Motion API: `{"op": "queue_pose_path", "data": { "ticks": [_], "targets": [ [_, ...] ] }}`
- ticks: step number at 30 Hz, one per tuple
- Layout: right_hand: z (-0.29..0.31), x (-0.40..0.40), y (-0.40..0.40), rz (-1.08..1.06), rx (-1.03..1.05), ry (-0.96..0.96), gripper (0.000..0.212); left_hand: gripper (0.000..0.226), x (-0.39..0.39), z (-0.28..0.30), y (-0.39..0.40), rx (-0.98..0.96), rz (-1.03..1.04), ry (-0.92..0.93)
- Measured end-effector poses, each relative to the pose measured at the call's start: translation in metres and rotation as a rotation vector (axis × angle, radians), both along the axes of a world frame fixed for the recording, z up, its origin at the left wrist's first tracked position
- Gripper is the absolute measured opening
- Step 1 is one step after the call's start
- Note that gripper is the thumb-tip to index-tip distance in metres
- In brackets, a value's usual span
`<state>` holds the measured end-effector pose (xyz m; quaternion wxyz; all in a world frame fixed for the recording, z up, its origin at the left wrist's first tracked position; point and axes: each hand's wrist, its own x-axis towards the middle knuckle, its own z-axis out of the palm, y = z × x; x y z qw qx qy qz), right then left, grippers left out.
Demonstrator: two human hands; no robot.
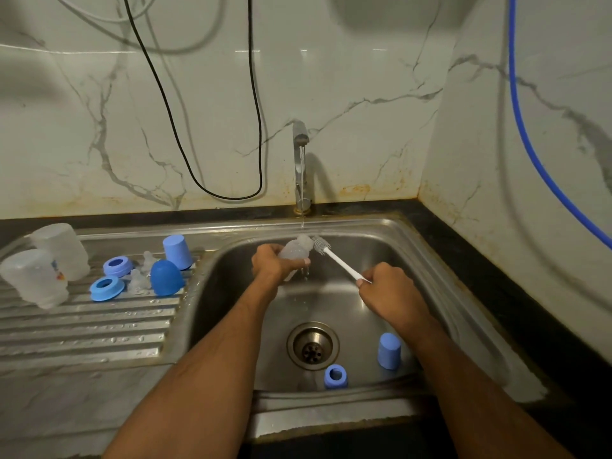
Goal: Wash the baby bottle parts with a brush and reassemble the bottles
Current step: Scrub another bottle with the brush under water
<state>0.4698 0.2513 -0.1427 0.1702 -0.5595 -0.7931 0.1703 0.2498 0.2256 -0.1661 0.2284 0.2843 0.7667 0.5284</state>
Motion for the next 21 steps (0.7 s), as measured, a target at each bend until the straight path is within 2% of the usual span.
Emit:
{"op": "queue_pose_path", "data": {
  "ticks": [4, 10, 16, 21],
  "targets": [
    [0.001, 0.005, -0.007, 0.042, -0.027, -0.041, 0.027, 0.060, -0.004, 0.005, -0.005, 0.068, 0.109, -0.009],
    [0.008, 0.005, -0.020, 0.114, -0.077, -0.024, 0.026, 0.068, -0.004, 0.027, -0.013, 0.111, 0.226, 0.017],
    [0.010, 0.004, -0.028, 0.117, -0.104, -0.002, 0.021, 0.066, 0.000, 0.036, -0.024, 0.155, 0.180, 0.119],
    [0.021, -0.005, -0.040, 0.141, -0.135, -0.004, 0.020, 0.075, -0.002, 0.049, -0.046, 0.158, 0.093, 0.243]
  ]
}}
